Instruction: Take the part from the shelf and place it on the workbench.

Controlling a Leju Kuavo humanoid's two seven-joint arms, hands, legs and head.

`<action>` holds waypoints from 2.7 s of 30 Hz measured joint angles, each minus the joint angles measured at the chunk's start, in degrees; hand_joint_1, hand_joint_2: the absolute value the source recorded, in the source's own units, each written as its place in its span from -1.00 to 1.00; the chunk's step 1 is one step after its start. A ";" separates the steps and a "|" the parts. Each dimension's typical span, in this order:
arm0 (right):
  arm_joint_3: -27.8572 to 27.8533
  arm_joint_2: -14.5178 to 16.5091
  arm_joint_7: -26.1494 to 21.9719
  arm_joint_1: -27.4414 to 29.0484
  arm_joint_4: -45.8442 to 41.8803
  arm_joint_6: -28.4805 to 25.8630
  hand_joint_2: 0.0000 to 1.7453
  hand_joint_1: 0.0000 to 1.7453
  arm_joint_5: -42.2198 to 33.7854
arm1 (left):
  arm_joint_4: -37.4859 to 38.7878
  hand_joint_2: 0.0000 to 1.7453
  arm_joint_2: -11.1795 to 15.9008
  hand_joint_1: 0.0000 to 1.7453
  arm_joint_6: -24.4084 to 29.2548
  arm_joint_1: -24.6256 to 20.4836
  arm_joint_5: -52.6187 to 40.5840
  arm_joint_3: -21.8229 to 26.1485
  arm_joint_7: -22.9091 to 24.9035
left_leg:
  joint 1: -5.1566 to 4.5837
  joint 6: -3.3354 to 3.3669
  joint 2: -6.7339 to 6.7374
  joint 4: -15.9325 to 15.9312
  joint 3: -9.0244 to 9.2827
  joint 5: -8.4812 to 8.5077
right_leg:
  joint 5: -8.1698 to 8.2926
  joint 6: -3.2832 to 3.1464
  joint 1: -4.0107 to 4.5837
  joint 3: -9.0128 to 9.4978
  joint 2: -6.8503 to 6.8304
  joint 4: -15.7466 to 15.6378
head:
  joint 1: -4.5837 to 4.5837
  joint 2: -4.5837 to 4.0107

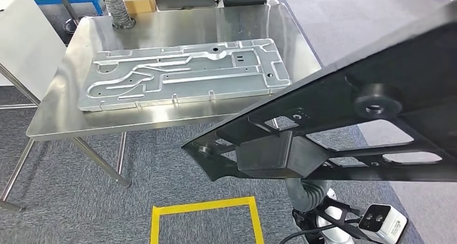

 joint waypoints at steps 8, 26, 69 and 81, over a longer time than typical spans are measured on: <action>-0.54 0.04 0.00 0.30 -0.71 0.36 1.00 1.00 -0.45 | 0.00 -1.00 0.06 -1.00 0.02 -0.05 0.11 0.01 0.06 | -0.18 2.93 -0.12 -1.70 2.37 -0.51 | -4.43 2.27 -0.23 -7.29 -0.26 13.31 | 0.01 0.01; -2.18 0.79 0.00 0.77 -2.79 3.84 1.00 1.00 -3.08 | -0.02 -1.00 0.26 -1.00 -0.03 0.07 -0.17 0.01 -0.02 | -0.22 -0.55 -0.19 12.60 -2.40 -9.29 | 2.61 -1.39 0.16 -1.88 0.23 -0.94 | 0.01 0.01; -10.99 -6.20 5.90 -26.67 29.78 -27.19 1.00 1.00 16.43 | -0.07 -1.00 0.74 -1.00 -1.27 -0.29 -1.32 -0.04 -1.58 | -0.26 2.71 0.10 -2.38 0.23 2.16 | -4.90 1.40 0.14 -7.58 -0.09 12.38 | 0.05 0.01; 1.73 -2.95 34.32 -49.46 60.96 -45.23 1.00 1.00 69.31 | -0.06 -1.00 0.74 -1.00 -1.65 -1.49 -2.41 -0.26 -1.92 | -0.35 0.13 -0.06 -0.74 -0.04 0.31 | 4.73 -0.32 -0.10 -6.08 -0.42 0.59 | 0.04 0.01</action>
